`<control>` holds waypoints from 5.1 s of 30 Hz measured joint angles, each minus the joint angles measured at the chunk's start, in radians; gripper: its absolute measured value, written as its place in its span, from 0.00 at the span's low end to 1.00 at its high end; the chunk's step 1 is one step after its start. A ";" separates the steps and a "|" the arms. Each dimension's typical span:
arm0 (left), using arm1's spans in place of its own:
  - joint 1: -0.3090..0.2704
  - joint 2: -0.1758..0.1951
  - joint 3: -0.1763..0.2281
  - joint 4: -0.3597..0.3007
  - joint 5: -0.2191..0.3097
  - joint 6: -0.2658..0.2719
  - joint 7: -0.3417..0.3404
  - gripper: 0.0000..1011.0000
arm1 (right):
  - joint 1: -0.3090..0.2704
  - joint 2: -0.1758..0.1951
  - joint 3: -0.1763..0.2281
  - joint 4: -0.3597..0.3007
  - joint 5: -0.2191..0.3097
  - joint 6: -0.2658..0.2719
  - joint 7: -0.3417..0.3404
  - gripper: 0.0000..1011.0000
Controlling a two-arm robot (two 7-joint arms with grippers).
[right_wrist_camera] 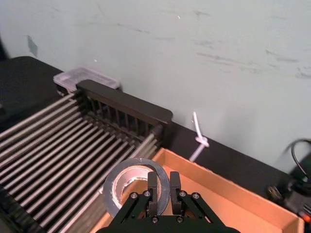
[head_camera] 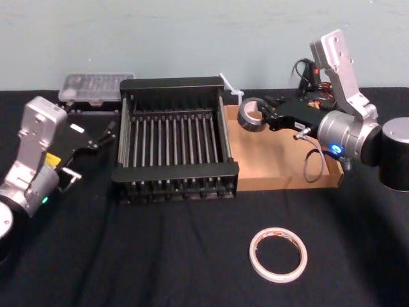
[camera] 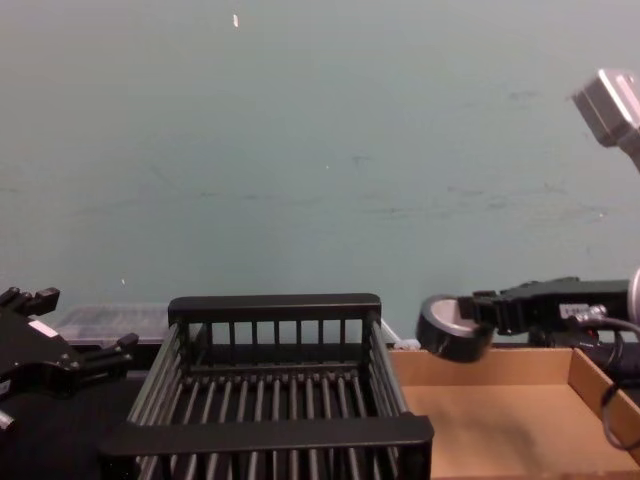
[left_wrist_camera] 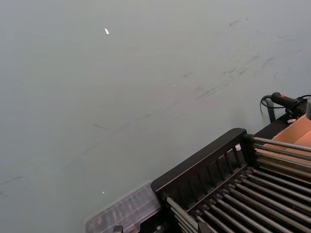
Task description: Pick up the white tape and place it into the black box , Pick up the silver tape and place it into the brown box.
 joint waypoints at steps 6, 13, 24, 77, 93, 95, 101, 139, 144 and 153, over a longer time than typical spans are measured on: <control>0.000 0.000 0.000 0.000 0.000 0.000 0.000 0.99 | -0.010 0.003 0.009 0.019 -0.012 0.009 -0.008 0.16; 0.000 0.000 0.000 0.000 0.000 0.000 0.000 0.99 | -0.025 0.009 0.017 0.029 -0.026 0.018 -0.014 0.16; 0.000 0.000 0.000 0.000 0.000 0.000 0.000 0.99 | -0.042 0.012 0.026 0.041 -0.051 0.017 -0.020 0.16; 0.000 0.000 0.000 0.000 0.000 0.000 0.000 0.99 | -0.063 0.024 0.040 -0.004 -0.039 0.031 -0.001 0.99; 0.000 0.000 0.000 0.000 0.000 0.000 0.000 0.99 | -0.211 0.143 0.092 -0.243 0.041 0.130 0.036 0.99; 0.000 0.000 0.000 0.000 0.000 0.000 0.000 0.99 | -0.241 0.171 0.100 -0.285 0.053 0.137 0.040 0.99; 0.000 0.000 0.000 0.000 0.000 0.000 0.000 0.99 | -0.317 0.234 0.118 -0.377 0.077 0.144 0.048 0.99; 0.000 0.000 0.000 0.000 0.000 0.000 0.000 0.99 | -0.484 0.393 0.039 -0.504 0.072 0.111 0.060 0.99; 0.000 0.000 0.000 0.000 0.000 0.000 0.000 0.99 | -0.466 0.374 0.024 -0.476 0.058 0.120 0.057 0.99; 0.000 0.000 0.000 0.000 0.000 0.000 0.000 0.99 | -0.447 0.353 0.010 -0.443 0.039 0.131 0.060 0.99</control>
